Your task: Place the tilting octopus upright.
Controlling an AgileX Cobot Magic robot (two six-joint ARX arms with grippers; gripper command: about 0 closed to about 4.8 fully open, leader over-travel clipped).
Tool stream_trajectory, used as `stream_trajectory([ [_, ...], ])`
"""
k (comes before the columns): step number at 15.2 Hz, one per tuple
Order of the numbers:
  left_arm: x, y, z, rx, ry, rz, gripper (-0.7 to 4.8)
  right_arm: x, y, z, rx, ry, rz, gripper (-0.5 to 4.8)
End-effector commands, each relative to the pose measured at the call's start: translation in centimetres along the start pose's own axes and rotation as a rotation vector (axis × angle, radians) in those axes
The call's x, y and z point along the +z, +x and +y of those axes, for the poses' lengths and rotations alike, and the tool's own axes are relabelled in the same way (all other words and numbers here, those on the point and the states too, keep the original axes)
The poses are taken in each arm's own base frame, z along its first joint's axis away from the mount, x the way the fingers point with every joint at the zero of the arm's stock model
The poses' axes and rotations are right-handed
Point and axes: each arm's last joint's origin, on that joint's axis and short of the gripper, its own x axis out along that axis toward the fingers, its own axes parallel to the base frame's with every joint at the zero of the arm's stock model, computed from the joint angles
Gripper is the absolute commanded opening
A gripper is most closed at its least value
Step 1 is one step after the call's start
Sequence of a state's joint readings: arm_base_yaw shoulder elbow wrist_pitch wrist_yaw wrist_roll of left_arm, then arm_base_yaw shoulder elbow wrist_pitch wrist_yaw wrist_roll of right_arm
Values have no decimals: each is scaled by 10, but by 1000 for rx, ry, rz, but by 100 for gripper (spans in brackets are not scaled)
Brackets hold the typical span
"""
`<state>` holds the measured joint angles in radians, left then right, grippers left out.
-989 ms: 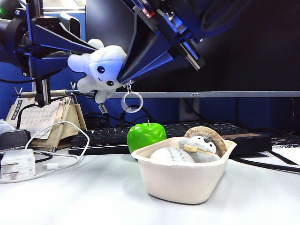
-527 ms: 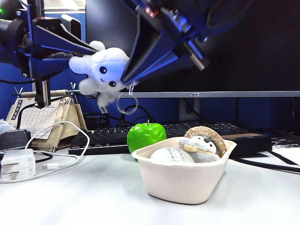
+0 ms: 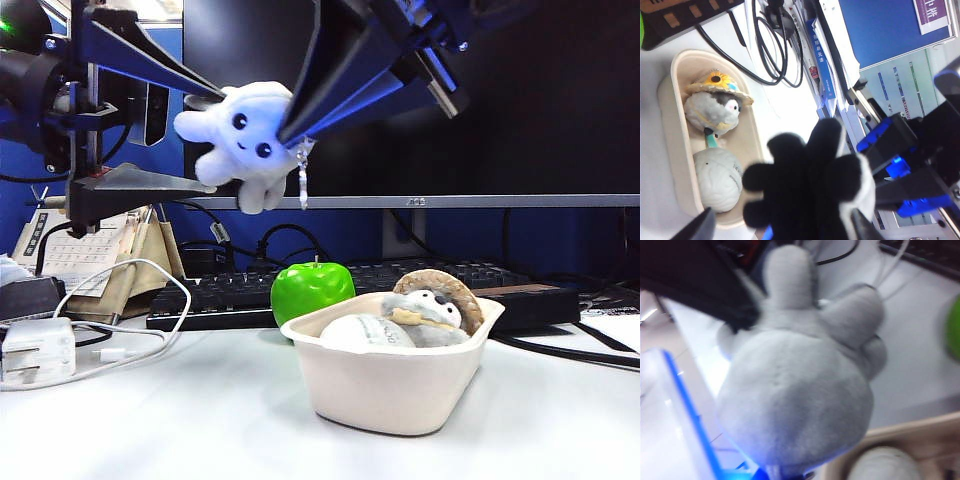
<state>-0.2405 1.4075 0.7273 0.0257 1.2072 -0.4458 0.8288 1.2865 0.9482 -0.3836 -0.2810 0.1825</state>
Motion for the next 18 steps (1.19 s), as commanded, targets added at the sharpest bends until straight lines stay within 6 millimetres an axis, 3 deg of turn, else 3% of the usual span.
stream_trajectory([
  [1, 2, 0, -3, -37, 15, 11, 350, -3, -2, -3, -110, 7, 23, -3],
  [5, 2, 0, -3, -37, 15, 11, 350, -8, -8, -6, -244, -11, 49, -3],
  [9, 2, 0, -3, -35, 16, 10, 350, -12, -50, -18, -386, 44, 17, -3],
  [13, 2, 0, -3, -33, 16, 10, 350, -32, -87, -36, -494, 161, 133, -3],
  [18, 1, 0, -3, -40, 6, 19, 349, -51, -113, -33, -527, 259, 364, -3],
])
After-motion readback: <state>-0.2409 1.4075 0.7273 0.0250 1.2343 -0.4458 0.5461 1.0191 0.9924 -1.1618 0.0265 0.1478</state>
